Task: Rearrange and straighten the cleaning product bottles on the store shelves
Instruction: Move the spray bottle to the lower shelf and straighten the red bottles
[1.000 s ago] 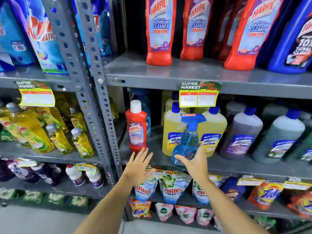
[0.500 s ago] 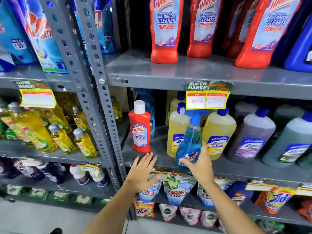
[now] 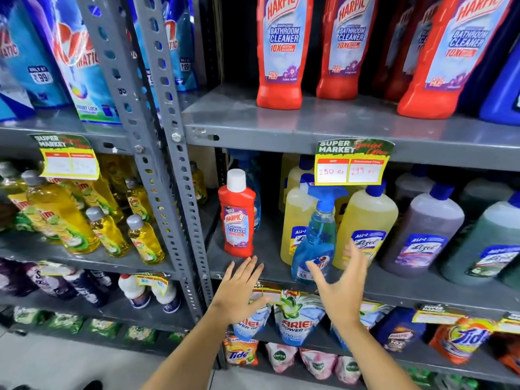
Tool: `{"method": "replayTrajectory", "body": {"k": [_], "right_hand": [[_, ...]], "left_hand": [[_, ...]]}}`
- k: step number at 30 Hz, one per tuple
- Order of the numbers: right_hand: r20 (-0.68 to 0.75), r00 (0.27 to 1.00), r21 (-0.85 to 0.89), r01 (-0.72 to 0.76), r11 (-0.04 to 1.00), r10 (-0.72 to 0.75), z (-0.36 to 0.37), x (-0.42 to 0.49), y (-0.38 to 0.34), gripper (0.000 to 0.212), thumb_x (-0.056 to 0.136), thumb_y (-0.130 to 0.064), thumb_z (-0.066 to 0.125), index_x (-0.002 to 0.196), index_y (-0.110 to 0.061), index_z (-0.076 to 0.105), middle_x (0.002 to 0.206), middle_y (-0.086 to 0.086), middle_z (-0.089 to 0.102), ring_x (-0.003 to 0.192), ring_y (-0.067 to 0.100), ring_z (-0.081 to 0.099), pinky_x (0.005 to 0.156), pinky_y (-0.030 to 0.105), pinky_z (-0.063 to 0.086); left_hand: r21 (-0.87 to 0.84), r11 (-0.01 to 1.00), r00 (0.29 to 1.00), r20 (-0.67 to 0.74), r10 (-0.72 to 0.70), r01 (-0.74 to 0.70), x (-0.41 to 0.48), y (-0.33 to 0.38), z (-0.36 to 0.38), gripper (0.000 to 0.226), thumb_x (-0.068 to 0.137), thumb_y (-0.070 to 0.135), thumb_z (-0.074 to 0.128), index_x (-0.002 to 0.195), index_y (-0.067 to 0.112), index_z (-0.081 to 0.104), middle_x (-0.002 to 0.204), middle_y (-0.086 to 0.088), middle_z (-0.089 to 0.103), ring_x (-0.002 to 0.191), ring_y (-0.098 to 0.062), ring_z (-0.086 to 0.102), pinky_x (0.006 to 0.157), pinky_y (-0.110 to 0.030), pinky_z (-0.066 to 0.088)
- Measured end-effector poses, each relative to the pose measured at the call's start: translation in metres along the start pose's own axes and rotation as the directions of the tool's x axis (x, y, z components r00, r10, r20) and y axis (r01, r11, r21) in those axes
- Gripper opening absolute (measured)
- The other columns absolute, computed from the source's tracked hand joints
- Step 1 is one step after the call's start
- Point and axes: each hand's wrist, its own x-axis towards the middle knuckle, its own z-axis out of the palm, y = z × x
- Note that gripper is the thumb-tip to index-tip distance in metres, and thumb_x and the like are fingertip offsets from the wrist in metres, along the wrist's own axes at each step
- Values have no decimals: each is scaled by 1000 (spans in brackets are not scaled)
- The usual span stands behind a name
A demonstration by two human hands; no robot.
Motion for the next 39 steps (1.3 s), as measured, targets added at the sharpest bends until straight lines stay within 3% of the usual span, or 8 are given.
{"method": "replayTrajectory", "body": {"k": [4,8,13,16,24,31,35,39], "right_hand": [[-44,915,109,404,908,-401,11,-5,-52,38,89,-29,62,123,-12,56,117,-7,48,105,18,56,92,28,47],[313,915,174,207,963,-254,52,13,-94,49,89,-32,65,134,-20,49,113,-9,51,96,4,54,79,19,47],[536,844,71,-78,994,28,115,56,-102,93,70,-37,84,145,-17,34,139,5,49,123,18,54,102,41,50],[578,809,37,-156,987,106,137,71,-99,81,67,-32,88,134,-18,46,129,7,63,114,24,63,98,48,52],[506,862,-6,-19,1000,19,132,55,-107,52,83,-27,77,128,-13,57,122,8,68,111,24,65,96,41,54],[379,900,352,75,933,-215,27,59,-192,36,72,-15,84,99,-28,65,94,-10,73,88,4,69,81,28,57],[244,896,558,183,809,-371,-58,78,-250,39,68,-8,85,95,-24,62,91,-12,73,79,0,69,74,20,55],[15,880,618,365,696,-475,-127,111,-288,43,67,-24,82,103,-23,59,96,-10,73,87,5,70,79,21,54]], "left_hand": [[12,1000,1000,12,-2,1,-1,0,0,98,79,82,-8,154,19,-1,162,-2,-7,147,-15,-14,116,-44,-11],[71,997,999,37,-25,22,-1,1,-1,95,79,79,-9,154,21,-5,163,-1,-8,147,-14,-15,119,-47,-8],[86,996,999,31,-27,24,0,2,-1,91,84,76,-2,155,19,-2,163,-3,-3,148,-16,-10,119,-45,-9],[95,995,999,35,-29,25,-1,2,-2,89,86,75,2,155,18,-1,163,-3,-3,148,-16,-9,119,-46,-6],[95,995,998,53,-24,19,-1,0,-3,88,85,73,5,155,19,-2,163,-2,-4,148,-15,-9,119,-47,-4],[68,996,989,138,55,-64,-1,3,-38,108,72,85,-12,155,16,3,163,-3,-7,146,-14,-16,119,-52,-1],[33,983,968,-173,181,-178,-4,9,-108,80,97,66,27,153,10,19,163,-1,-1,147,-13,-15,119,-51,6],[75,948,732,-617,289,-311,-11,23,-218,61,98,46,46,145,7,39,160,-7,22,149,-21,11,117,-47,20]]}}
